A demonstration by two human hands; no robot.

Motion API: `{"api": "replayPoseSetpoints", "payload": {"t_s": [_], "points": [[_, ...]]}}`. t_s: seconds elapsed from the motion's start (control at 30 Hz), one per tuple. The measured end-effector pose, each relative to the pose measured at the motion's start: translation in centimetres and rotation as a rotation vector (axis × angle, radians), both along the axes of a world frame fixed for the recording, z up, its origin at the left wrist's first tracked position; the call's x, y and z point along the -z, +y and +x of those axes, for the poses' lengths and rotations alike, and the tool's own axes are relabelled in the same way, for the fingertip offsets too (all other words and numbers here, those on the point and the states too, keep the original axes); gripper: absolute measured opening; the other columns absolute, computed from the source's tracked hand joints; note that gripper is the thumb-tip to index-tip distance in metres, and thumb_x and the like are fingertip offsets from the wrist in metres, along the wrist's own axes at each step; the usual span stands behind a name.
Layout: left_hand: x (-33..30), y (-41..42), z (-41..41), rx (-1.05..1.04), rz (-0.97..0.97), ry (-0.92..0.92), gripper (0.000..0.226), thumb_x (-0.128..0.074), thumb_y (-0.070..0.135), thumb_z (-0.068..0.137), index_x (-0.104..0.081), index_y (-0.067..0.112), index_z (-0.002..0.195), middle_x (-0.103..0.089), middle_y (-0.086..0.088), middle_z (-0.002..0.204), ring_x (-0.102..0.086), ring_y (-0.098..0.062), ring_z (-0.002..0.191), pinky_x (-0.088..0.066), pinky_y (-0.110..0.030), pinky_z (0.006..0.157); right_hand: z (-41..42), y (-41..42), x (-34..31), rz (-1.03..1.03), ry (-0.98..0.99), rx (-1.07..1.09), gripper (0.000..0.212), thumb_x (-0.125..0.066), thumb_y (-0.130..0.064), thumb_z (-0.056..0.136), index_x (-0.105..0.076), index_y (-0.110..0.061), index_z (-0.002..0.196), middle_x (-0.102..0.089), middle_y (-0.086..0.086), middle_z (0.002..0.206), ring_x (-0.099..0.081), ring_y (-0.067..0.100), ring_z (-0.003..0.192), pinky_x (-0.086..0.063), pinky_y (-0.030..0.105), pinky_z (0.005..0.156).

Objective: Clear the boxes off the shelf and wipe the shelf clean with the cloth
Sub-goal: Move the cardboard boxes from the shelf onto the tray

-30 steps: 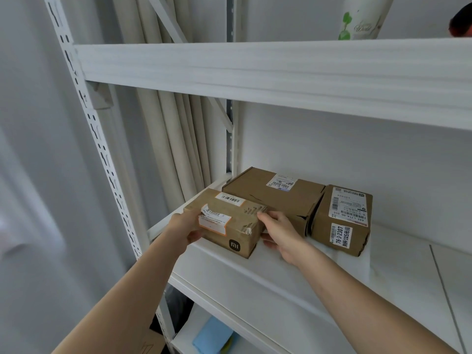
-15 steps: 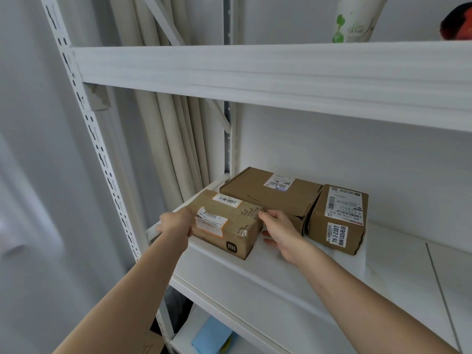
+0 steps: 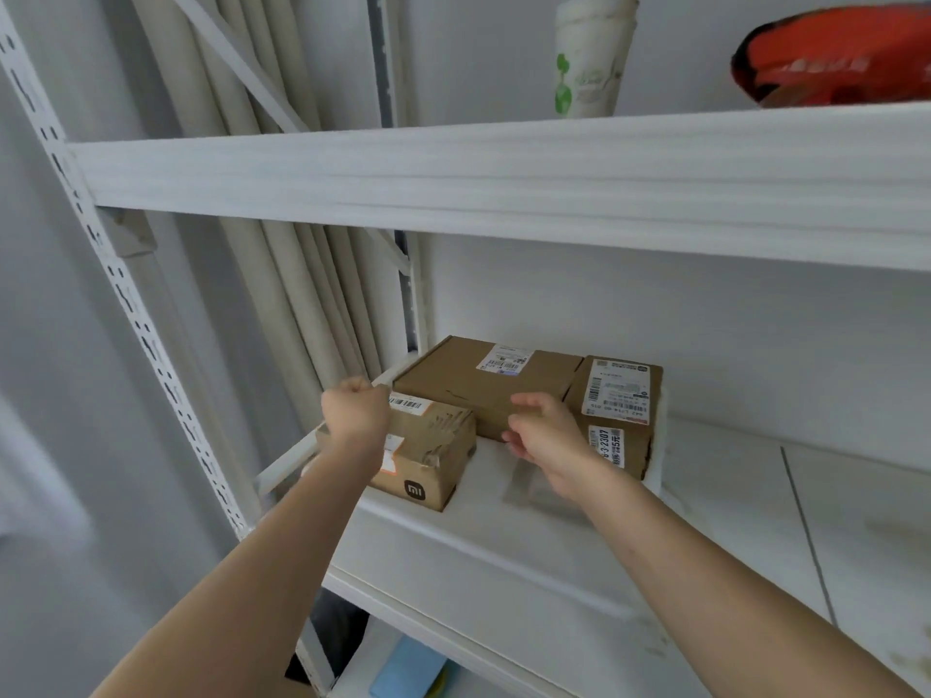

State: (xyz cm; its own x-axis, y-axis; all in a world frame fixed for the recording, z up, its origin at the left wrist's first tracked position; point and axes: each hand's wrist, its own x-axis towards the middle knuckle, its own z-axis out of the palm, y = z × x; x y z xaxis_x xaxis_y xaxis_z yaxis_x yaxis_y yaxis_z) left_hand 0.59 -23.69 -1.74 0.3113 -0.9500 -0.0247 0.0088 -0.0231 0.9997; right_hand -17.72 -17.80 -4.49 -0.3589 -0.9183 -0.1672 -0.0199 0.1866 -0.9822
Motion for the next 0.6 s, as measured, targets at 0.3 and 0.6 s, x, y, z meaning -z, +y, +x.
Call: {"api": "replayPoseSetpoints", "payload": {"t_s": [0.3,0.6], "points": [[-1.8,4.5,-13.0,0.287,-0.073,-0.14,0.033,-0.04,-0.012,0.08,-0.031,0.016,0.065,-0.037,0.0,0.058,-0.026,-0.015,0.054,-0.022,-0.017,0.043,-9.2,7.7,-2.3,-0.111,-0.01,0.089,0.024,-0.047,0.008,0.094,-0.058,-0.009,0.108,-0.06,0.01,0.093,-0.057,0.015,0.061,-0.048,0.022,0.052],[-1.4,13.7,-29.1,0.672,-0.059,-0.166,0.039,-0.038,-0.009,0.085,-0.028,0.019,0.061,-0.031,-0.003,0.063,-0.022,-0.014,0.051,-0.016,-0.017,0.041,-23.5,20.3,-2.2,-0.088,0.006,0.306,0.022,-0.051,0.003,0.092,-0.062,-0.011,0.105,-0.059,0.009,0.087,-0.058,0.014,0.057,-0.043,0.018,0.046]]}}
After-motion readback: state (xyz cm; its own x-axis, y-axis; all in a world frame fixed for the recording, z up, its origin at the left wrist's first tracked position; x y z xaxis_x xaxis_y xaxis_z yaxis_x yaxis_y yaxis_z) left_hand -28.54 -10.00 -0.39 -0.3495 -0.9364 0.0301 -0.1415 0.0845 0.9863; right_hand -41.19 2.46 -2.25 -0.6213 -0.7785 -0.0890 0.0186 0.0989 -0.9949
